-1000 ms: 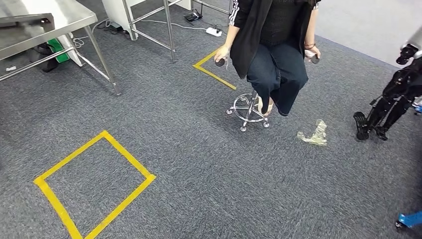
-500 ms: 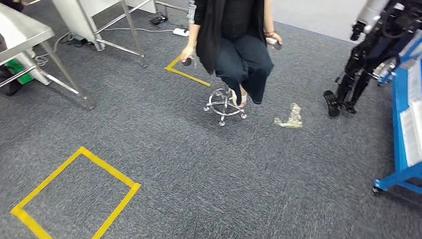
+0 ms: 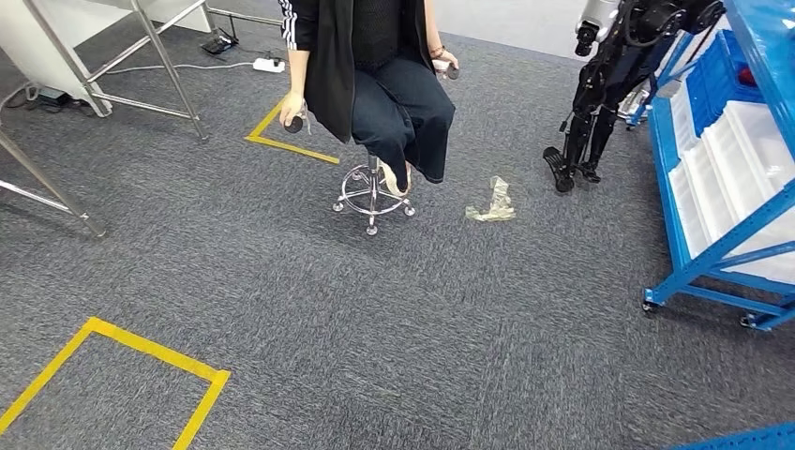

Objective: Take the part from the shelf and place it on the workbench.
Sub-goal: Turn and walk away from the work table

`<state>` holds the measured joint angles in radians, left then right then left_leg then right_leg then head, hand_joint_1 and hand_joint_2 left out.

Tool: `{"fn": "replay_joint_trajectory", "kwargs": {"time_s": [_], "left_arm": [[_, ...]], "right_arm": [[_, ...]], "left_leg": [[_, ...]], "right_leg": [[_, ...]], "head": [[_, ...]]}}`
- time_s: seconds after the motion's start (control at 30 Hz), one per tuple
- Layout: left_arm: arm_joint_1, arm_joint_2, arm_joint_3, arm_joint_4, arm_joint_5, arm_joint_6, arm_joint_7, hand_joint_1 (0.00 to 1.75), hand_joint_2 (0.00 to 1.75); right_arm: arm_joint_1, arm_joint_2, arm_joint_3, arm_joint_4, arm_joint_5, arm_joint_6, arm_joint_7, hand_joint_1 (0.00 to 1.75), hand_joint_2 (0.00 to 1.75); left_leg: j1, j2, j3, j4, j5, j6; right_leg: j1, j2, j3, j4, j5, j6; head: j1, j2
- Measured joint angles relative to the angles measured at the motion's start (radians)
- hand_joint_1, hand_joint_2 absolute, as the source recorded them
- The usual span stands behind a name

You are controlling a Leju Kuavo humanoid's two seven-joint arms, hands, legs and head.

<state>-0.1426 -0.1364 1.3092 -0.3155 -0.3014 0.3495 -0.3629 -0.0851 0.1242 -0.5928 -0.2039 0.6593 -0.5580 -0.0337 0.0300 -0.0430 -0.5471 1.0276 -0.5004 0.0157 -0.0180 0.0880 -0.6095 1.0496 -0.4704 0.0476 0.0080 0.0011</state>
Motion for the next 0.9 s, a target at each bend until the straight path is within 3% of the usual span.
{"fn": "replay_joint_trajectory", "kwargs": {"time_s": [0.07,0.13,0.17,0.2,0.23,0.3,0.37,0.43,0.47,0.53,0.6,0.63,0.67,0.7,0.77,0.8,0.83,0.9], "left_arm": [[0.001,0.000,-0.002,0.000,0.002,0.000,0.000,0.00,0.00],[0.001,0.000,-0.002,0.000,0.005,0.002,0.000,0.00,0.00],[0.001,-0.001,-0.002,0.000,0.007,0.004,0.001,0.00,0.00],[0.001,-0.002,-0.002,0.000,0.008,0.007,0.001,0.00,0.00],[0.000,-0.004,-0.002,0.000,0.009,0.008,0.001,0.00,0.00],[-0.003,-0.006,-0.003,0.000,0.011,0.011,0.002,0.00,0.00],[-0.005,-0.008,-0.003,0.000,0.015,0.012,0.002,0.00,0.00],[-0.009,-0.010,-0.004,0.000,0.017,0.013,0.003,0.00,0.00],[-0.011,-0.011,-0.005,0.000,0.017,0.013,0.004,0.00,0.00],[-0.014,-0.015,-0.009,0.001,0.018,0.014,0.005,0.00,0.00],[-0.014,-0.016,-0.011,0.001,0.018,0.014,0.005,0.00,0.00],[-0.013,-0.017,-0.011,0.002,0.018,0.014,0.005,0.00,0.00],[-0.012,-0.017,-0.011,0.002,0.018,0.015,0.005,0.00,0.00],[-0.012,-0.017,-0.011,0.003,0.019,0.015,0.005,0.00,0.00],[-0.012,-0.017,-0.011,0.003,0.019,0.017,0.005,0.00,0.00],[-0.012,-0.018,-0.011,0.003,0.019,0.018,0.005,0.00,0.00],[-0.013,-0.018,-0.012,0.003,0.019,0.019,0.004,0.00,0.00],[-0.015,-0.019,-0.012,0.003,0.020,0.021,0.004,0.00,0.00]], "right_arm": [[-0.002,0.000,0.000,0.000,-0.001,0.000,0.001,0.00,0.00],[-0.005,0.001,0.000,0.000,0.000,0.001,0.002,0.00,0.00],[-0.005,0.001,0.000,0.000,0.001,0.001,0.003,0.00,0.00],[-0.005,0.001,0.000,0.000,0.003,0.002,0.004,0.00,0.00],[-0.006,0.001,0.000,0.000,0.004,0.002,0.005,0.00,0.00],[-0.010,0.001,0.001,0.000,0.008,0.005,0.007,0.00,0.00],[-0.018,0.003,0.002,0.000,0.012,0.007,0.009,0.00,0.00],[-0.023,0.004,0.003,-0.001,0.014,0.008,0.013,0.00,0.00],[-0.023,0.004,0.003,-0.001,0.014,0.008,0.014,0.00,0.00],[-0.024,0.002,0.003,-0.001,0.015,0.008,0.017,0.00,0.00],[-0.026,0.003,0.003,-0.001,0.016,0.008,0.018,0.00,0.00],[-0.027,0.004,0.004,-0.001,0.017,0.008,0.018,0.00,0.00],[-0.027,0.005,0.004,-0.001,0.017,0.009,0.018,0.00,0.00],[-0.027,0.005,0.004,-0.001,0.017,0.010,0.018,0.00,0.00],[-0.026,0.004,0.003,-0.001,0.016,0.014,0.018,0.00,0.00],[-0.027,0.005,0.003,-0.001,0.015,0.017,0.018,0.00,0.00],[-0.028,0.006,0.004,-0.001,0.014,0.021,0.018,0.00,0.00],[-0.030,0.008,0.004,-0.001,0.013,0.026,0.018,0.00,0.00]], "left_leg": [[-0.004,0.028,0.001,-0.004,0.002,0.010],[-0.009,0.059,0.000,-0.004,0.002,0.014],[-0.010,0.073,-0.001,-0.004,0.001,0.014],[-0.010,0.085,-0.001,-0.003,0.001,0.014],[-0.010,0.097,0.000,-0.003,0.000,0.013],[-0.014,0.117,0.004,-0.003,-0.003,0.007],[-0.019,0.134,0.009,-0.003,-0.008,-0.004],[-0.018,0.148,0.014,-0.006,-0.009,-0.015],[-0.014,0.146,0.015,-0.004,-0.012,-0.021],[-0.009,0.107,-0.003,0.039,-0.046,-0.030],[-0.007,0.059,-0.056,0.152,-0.108,-0.031],[-0.007,0.050,-0.085,0.211,-0.131,-0.031],[-0.007,0.045,-0.105,0.248,-0.138,-0.030],[-0.007,0.043,-0.111,0.252,-0.126,-0.029],[-0.006,0.030,-0.075,0.164,-0.062,-0.026],[-0.004,0.007,-0.047,0.103,-0.034,-0.024],[-0.003,-0.013,-0.024,0.053,-0.016,-0.023],[-0.006,-0.034,-0.006,0.009,-0.012,-0.019]], "right_leg": [[0.003,-0.054,-0.053,0.104,-0.046,-0.007],[0.003,-0.073,-0.113,0.227,-0.089,-0.010],[0.002,-0.075,-0.124,0.252,-0.094,-0.008],[0.001,-0.078,-0.115,0.240,-0.086,-0.002],[0.000,-0.083,-0.086,0.191,-0.067,0.005],[0.002,-0.118,-0.007,0.052,-0.025,0.013],[0.008,-0.143,0.035,-0.021,-0.005,0.006],[0.013,-0.129,0.033,-0.025,-0.002,-0.008],[0.009,-0.119,0.034,-0.028,0.001,-0.014],[0.002,-0.101,0.038,-0.033,0.007,-0.030],[0.002,-0.083,0.037,-0.034,0.010,-0.041],[0.005,-0.072,0.036,-0.034,0.011,-0.045],[0.008,-0.060,0.036,-0.034,0.011,-0.046],[0.009,-0.047,0.036,-0.033,0.011,-0.047],[0.010,-0.021,0.038,-0.032,0.012,-0.047],[0.011,-0.009,0.037,-0.030,0.012,-0.046],[0.014,0.002,0.035,-0.028,0.012,-0.044],[0.016,0.020,0.026,-0.025,0.014,-0.034]], "head": [[0.004,0.000],[0.006,0.000],[0.006,0.000],[0.007,0.000],[0.007,0.000],[0.007,0.000],[0.006,0.000],[0.004,0.000],[0.003,0.000],[0.000,0.000],[-0.003,0.000],[-0.004,0.000],[-0.004,0.000],[-0.004,0.000],[-0.005,0.000],[-0.004,0.000],[-0.004,0.000],[-0.003,0.000]]}}
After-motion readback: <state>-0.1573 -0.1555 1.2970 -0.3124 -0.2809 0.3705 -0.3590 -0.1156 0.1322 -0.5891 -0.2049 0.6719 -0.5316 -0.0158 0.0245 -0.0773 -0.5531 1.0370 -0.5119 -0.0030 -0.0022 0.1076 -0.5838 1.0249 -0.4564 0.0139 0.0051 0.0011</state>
